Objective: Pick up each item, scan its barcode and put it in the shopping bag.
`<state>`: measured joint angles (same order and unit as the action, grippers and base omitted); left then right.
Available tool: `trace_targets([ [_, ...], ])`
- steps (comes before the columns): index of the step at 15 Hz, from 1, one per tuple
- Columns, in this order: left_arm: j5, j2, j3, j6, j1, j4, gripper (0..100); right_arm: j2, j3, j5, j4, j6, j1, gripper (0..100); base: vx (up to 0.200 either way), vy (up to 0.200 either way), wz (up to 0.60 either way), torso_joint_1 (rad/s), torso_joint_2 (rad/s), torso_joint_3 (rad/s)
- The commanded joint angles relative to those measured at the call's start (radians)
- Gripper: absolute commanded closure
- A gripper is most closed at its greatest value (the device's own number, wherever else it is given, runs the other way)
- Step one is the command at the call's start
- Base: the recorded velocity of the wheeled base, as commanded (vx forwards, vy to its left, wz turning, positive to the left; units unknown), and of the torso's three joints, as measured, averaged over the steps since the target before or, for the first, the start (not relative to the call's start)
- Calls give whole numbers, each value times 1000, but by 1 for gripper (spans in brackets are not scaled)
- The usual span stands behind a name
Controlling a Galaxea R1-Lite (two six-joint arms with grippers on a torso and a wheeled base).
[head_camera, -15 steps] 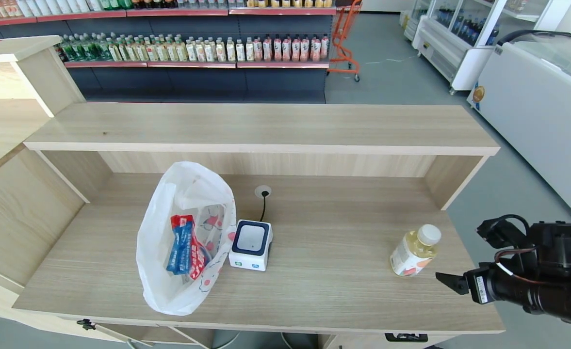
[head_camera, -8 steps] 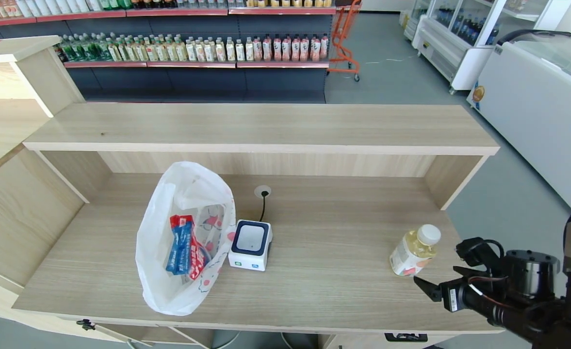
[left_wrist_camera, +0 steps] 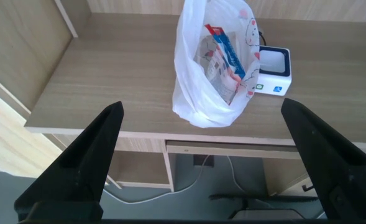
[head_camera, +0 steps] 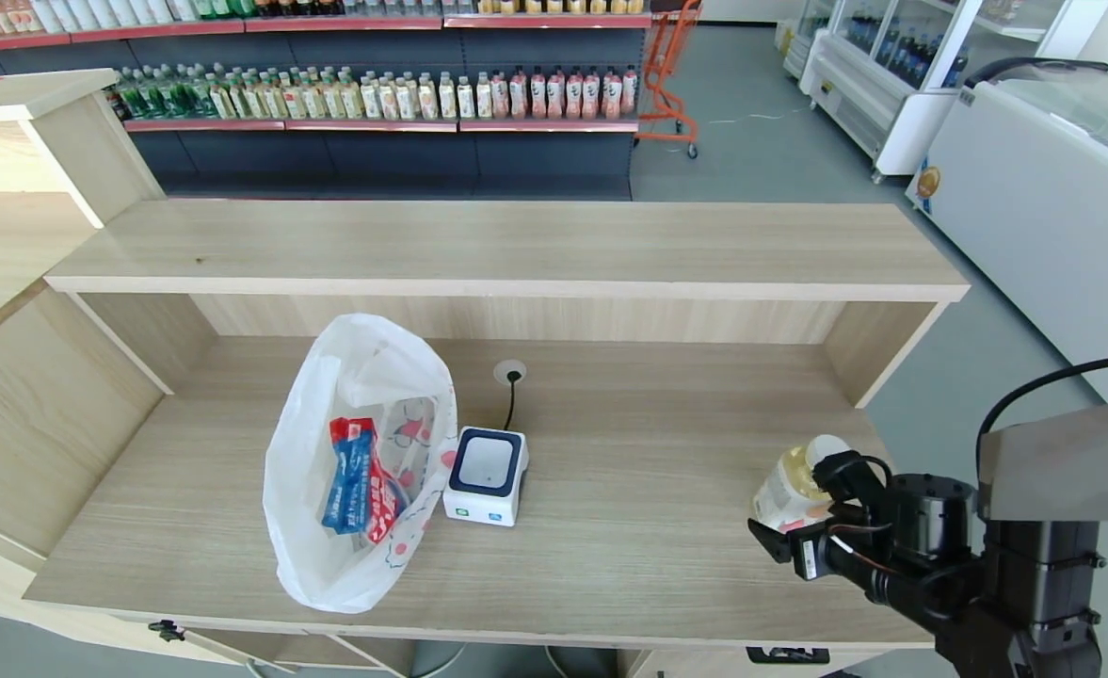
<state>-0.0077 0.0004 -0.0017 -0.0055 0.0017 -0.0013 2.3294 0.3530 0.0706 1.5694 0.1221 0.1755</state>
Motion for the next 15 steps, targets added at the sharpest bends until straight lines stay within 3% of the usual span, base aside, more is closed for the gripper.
trace_targets([
  [1,0,0,0,-1,1,0,0,47,73,-2,1,4,27,0,0,0,0,0,0,0],
  [7,-2,0,0,-1,0,0,0,71,192,-35,1,5,42,0,0,0,0,0,0,0],
  [14,0,0,0,-1,1,0,0,91,264,29,1,45,53,0,0,0,0,0,0,0],
  [15,0,0,0,-1,0,0,0,94,281,38,1,57,51,100,0,0,0,0,0,0],
])
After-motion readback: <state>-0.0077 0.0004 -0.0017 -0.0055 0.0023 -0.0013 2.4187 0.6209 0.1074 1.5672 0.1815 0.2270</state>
